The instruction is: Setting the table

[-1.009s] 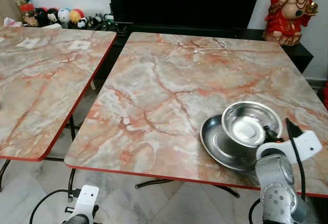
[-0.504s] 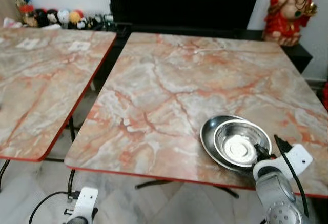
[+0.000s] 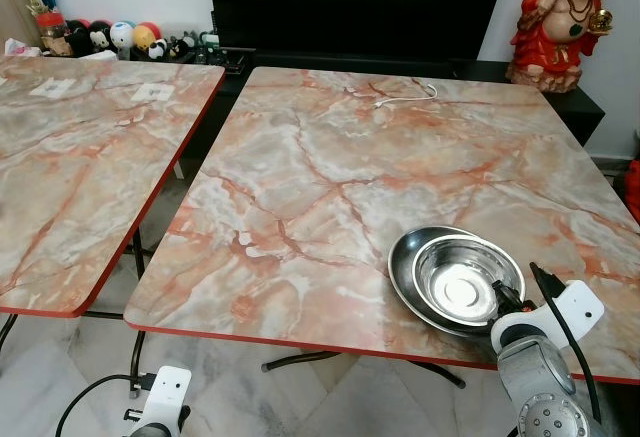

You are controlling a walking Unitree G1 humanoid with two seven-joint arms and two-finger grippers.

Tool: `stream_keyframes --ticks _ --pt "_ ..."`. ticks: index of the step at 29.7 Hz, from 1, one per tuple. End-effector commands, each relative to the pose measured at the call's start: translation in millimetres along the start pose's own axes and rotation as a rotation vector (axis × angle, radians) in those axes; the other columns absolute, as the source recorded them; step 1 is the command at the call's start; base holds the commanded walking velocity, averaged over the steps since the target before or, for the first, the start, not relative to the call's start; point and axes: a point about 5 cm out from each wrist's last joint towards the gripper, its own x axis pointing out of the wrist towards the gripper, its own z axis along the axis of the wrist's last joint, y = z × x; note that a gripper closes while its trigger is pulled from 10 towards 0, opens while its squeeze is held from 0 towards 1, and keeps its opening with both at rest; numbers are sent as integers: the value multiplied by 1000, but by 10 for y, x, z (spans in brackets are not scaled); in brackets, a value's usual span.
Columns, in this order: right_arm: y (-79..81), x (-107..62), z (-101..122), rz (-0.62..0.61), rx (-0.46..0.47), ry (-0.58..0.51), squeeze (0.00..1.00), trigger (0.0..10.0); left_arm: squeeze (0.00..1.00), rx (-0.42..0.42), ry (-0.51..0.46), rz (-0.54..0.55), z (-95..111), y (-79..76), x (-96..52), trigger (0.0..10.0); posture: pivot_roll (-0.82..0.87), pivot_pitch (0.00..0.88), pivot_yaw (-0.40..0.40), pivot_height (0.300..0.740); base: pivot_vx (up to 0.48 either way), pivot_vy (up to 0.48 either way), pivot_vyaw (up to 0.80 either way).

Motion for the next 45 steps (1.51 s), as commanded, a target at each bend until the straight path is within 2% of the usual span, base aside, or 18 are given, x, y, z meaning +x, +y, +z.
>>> stream_keyframes --ticks 1,12,13,15,16,19,21,22,23,30,37,40,41,42,43,44,45 --pt "125 -8 -52 35 67 8 0 10000 0 24 33 0 -78 22 -16 10000 118 0 -37 740 0 0 0" --pt "102 25 -92 39 18 19 0 10000 0 22 33 -2 -80 18 -17 10000 122 0 -36 740 0 0 0" --pt "111 39 -95 40 18 21 192 10000 0 22 33 -2 -80 19 -17 10000 124 0 -37 740 0 0 0" --pt "126 54 -91 41 17 19 227 10000 0 20 35 0 -81 25 -17 10000 124 0 -37 740 0 0 0" --pt "132 59 -88 41 15 18 482 10000 0 19 37 1 -82 29 -17 10000 124 0 -37 740 0 0 0" --pt "147 63 -89 48 2 18 463 10000 0 19 38 2 -84 30 -17 10000 124 0 -37 740 0 0 0" --pt "170 66 -91 57 -7 16 212 10000 0 20 38 1 -83 29 -17 10000 124 0 -36 740 0 0 0" --pt "174 67 -89 58 -7 14 212 10000 0 20 38 1 -82 30 -17 10000 124 0 -36 740 0 0 0" --pt "175 70 -85 57 -6 9 98 10000 0 19 37 1 -81 30 -16 10000 124 0 -36 740 0 0 0" --pt "154 95 -21 21 4 -38 114 10000 0 16 31 -2 -74 38 -17 10000 125 0 -35 740 0 0 0" --pt "78 105 5 -15 -3 -49 122 10000 0 15 31 -4 -78 38 -18 10000 125 0 -35 740 0 0 0" --pt "100 102 -17 3 -7 -37 129 10000 0 17 31 -6 -75 26 -16 10000 124 0 -33 740 0 0 0" --pt "106 102 -20 6 -6 -36 153 10000 0 17 30 -6 -73 22 -16 10000 124 0 -33 740 0 0 0" --pt "115 103 -25 11 -9 -36 263 10000 0 17 30 -7 -72 16 -15 10000 124 0 -33 740 0 0 0" --pt "127 103 -29 17 -11 -36 310 10000 0 18 29 -8 -69 9 -14 10000 124 0 -33 740 0 0 0" --pt "143 104 -34 26 -12 -35 631 10000 0 19 28 -9 -66 3 -13 10000 124 0 -33 740 0 0 0" --pt "160 103 -35 35 -11 -35 631 10000 0 19 27 -9 -63 -2 -12 10000 124 0 -33 740 0 0 0"
